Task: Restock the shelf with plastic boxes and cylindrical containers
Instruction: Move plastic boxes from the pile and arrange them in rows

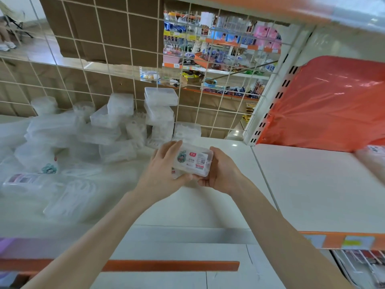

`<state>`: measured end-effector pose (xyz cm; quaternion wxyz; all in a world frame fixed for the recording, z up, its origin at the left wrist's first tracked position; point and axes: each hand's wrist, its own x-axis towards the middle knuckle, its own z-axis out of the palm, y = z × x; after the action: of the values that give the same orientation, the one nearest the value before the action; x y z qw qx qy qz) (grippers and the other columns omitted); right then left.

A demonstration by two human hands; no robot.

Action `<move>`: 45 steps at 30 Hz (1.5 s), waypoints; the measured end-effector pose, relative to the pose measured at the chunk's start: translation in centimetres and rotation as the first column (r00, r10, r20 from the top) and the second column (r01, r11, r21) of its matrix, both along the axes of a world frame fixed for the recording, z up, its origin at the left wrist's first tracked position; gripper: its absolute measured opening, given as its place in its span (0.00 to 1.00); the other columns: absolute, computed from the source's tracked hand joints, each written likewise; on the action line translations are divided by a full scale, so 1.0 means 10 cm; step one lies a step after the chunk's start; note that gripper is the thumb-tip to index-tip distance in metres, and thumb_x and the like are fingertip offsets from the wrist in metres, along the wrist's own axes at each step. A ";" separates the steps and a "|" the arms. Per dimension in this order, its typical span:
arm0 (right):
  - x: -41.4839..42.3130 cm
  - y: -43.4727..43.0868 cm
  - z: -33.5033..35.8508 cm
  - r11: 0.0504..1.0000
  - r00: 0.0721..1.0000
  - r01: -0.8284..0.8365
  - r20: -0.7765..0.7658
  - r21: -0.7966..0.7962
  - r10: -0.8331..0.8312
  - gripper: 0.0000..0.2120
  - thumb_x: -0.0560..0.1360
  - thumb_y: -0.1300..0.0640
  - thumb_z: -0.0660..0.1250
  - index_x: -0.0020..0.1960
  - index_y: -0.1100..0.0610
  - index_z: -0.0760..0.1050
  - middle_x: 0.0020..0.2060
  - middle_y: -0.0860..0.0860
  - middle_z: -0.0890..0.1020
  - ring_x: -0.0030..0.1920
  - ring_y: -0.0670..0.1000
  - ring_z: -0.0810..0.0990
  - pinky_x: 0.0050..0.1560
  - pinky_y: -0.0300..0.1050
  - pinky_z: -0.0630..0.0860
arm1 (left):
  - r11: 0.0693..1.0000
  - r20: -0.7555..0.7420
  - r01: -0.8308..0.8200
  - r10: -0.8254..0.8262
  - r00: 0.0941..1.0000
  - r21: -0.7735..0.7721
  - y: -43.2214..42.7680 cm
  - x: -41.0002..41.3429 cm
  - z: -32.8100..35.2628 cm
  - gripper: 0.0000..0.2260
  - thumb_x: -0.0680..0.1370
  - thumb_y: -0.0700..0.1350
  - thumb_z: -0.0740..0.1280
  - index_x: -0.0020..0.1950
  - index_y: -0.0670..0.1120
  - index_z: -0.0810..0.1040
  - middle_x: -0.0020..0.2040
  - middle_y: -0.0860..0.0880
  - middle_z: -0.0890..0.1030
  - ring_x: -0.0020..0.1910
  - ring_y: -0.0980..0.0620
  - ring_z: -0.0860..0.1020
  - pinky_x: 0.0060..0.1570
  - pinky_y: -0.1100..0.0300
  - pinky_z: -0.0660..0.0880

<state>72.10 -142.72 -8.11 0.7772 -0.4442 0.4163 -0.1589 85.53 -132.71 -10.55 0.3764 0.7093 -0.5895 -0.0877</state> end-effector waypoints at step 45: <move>-0.51 0.22 -0.38 0.316 0.835 -0.447 -0.517 -0.837 -0.189 0.26 0.66 0.58 0.72 0.63 0.55 0.73 0.57 0.53 0.73 0.58 0.52 0.73 0.49 0.31 0.63 | 0.956 0.054 -0.252 0.246 0.968 0.150 0.79 -0.26 -0.26 0.32 0.66 0.47 0.75 0.68 0.45 0.70 0.62 0.48 0.73 0.61 0.45 0.71 0.58 0.55 0.68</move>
<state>67.01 -140.52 -11.86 0.2351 -0.8677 0.4017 -0.1745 82.97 -124.77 -13.14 0.3176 0.8065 -0.4933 -0.0730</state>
